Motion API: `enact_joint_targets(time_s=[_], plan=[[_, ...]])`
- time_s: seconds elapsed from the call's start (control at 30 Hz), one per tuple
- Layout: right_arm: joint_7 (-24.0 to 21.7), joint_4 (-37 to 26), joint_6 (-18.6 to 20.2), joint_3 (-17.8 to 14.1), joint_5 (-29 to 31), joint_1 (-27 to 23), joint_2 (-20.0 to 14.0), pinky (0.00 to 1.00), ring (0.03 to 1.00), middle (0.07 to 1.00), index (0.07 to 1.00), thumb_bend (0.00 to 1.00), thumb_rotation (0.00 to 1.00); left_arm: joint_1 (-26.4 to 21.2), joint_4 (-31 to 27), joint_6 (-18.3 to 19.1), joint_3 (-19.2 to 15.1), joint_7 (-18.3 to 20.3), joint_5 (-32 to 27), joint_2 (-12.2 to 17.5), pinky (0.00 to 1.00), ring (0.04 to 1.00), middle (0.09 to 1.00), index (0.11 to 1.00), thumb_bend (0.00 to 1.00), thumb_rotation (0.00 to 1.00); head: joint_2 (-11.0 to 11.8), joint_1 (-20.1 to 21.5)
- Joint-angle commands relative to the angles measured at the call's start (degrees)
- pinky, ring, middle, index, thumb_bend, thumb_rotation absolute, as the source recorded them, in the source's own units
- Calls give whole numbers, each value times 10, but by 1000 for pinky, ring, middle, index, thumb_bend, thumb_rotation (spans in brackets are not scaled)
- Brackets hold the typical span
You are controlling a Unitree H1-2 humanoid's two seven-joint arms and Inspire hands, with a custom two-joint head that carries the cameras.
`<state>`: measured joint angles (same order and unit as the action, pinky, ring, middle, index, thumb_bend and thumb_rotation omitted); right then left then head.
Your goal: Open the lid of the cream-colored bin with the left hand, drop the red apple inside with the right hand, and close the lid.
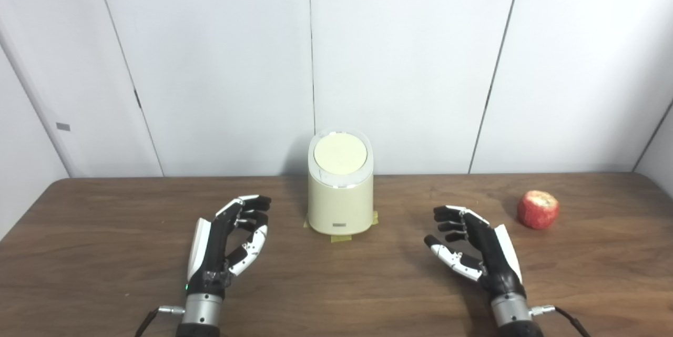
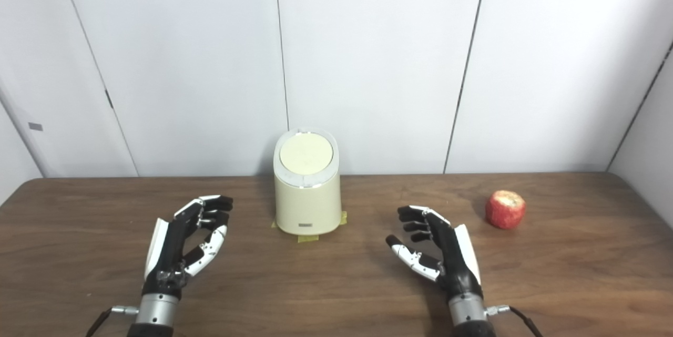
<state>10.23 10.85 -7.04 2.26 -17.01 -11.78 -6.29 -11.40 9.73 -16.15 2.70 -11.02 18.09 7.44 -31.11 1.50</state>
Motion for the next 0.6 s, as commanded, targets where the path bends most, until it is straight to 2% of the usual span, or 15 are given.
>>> enact_joint_targets(time_s=[0.0, 0.33, 0.5, 0.57], plan=[[2, 0, -5, -2, 4, -8, 4, 594, 666, 690, 668, 288, 227, 16, 14, -9, 3, -3, 6, -4, 566, 644, 676, 670, 233, 320, 0, 1], [1, -1, -8, 1, -3, -7, 1, 594, 665, 690, 670, 281, 238, 17, 10, -4, 3, 0, 4, -4, 561, 642, 676, 669, 232, 311, -1, 0], [-2, -3, -6, 0, -2, -6, 2, 597, 669, 692, 672, 280, 225, 15, 11, -5, 1, 1, 3, -4, 569, 651, 683, 674, 235, 344, -1, 9], [-4, -6, -1, 0, -2, -5, 2, 600, 672, 695, 674, 279, 249, 14, 9, -2, 0, 2, 3, -3, 573, 660, 694, 683, 259, 347, -1, 8]])
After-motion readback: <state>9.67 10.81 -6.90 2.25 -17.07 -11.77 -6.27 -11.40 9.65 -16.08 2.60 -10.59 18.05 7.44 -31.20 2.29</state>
